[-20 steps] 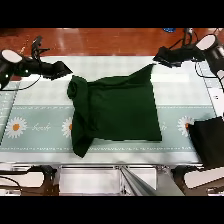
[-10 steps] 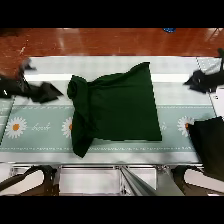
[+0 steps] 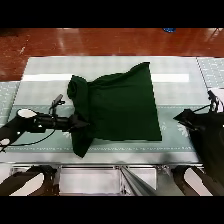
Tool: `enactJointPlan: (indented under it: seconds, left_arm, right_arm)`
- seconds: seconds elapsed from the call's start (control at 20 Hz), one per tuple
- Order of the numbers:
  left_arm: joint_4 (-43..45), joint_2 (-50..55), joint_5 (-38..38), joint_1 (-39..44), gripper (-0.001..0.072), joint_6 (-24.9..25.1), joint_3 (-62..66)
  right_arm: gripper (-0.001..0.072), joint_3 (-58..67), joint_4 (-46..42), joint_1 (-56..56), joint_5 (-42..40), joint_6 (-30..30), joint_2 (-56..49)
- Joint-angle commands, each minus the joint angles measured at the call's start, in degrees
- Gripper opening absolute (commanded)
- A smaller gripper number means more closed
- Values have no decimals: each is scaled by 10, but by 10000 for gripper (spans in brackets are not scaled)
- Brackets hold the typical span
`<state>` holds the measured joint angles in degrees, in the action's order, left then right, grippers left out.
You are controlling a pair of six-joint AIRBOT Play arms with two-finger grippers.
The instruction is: Fold the shirts.
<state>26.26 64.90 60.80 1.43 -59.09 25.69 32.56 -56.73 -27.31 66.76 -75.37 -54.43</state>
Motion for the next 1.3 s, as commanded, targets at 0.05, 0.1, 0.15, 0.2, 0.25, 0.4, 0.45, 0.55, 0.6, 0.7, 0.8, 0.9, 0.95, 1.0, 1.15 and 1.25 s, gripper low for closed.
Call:
enactJointPlan:
  seconds: [0.05, 0.1, 0.15, 0.2, 0.25, 0.4, 0.45, 0.55, 0.6, 0.7, 0.8, 0.9, 0.95, 1.0, 1.15, 1.25]
  left_arm:
    - [-14, 35, -122, 81, 509, -8, 13]
    - [-14, 50, -123, 91, 507, -8, 22]
    - [-14, 64, -122, 95, 492, -9, 30]
    - [-12, 77, -120, 96, 334, -19, 38]
    - [-12, 87, -113, 94, 63, -23, 47]
    - [-9, 94, -104, 92, 19, -23, 68]
    - [-7, 94, -102, 92, 19, -23, 74]
    - [-6, 94, -102, 92, 19, -23, 79]
    - [-6, 94, -102, 92, 19, -23, 79]
    - [-6, 94, -102, 92, 19, -23, 79]
    - [-6, 94, -102, 92, 19, -23, 79]
    - [-6, 94, -102, 92, 19, -23, 79]
    - [-6, 94, -101, 92, 19, -23, 79]
    - [-6, 94, -100, 92, 19, -23, 79]
    - [-6, 93, -76, 87, 19, -23, 90]
    - [-6, 88, -40, 63, 19, -23, 121]
  right_arm:
    - [403, -42, 6, -3, 12, 12, 24]
    - [403, -45, 5, -3, 18, 12, 24]
    - [403, -49, 5, -3, 26, 14, 24]
    - [403, -56, 5, -2, 31, 16, 24]
    - [403, -68, 5, -2, 32, 16, 24]
    - [403, -109, 6, -2, 33, 15, 24]
    - [403, -122, 10, -2, 32, 15, 24]
    - [403, -137, 18, -2, 27, 15, 24]
    - [403, -138, 24, -2, 27, 16, 24]
    - [403, -138, 33, -2, 24, 18, 16]
    - [403, -138, 45, 15, 19, 25, -10]
    - [403, -137, 66, 64, -11, 28, -50]
    - [403, -137, 86, 92, -41, 30, -69]
    - [403, -133, 117, 120, -74, 35, -90]
    - [110, -88, 202, 193, -108, 79, -141]
    - [25, -27, 217, 225, -90, 102, -149]
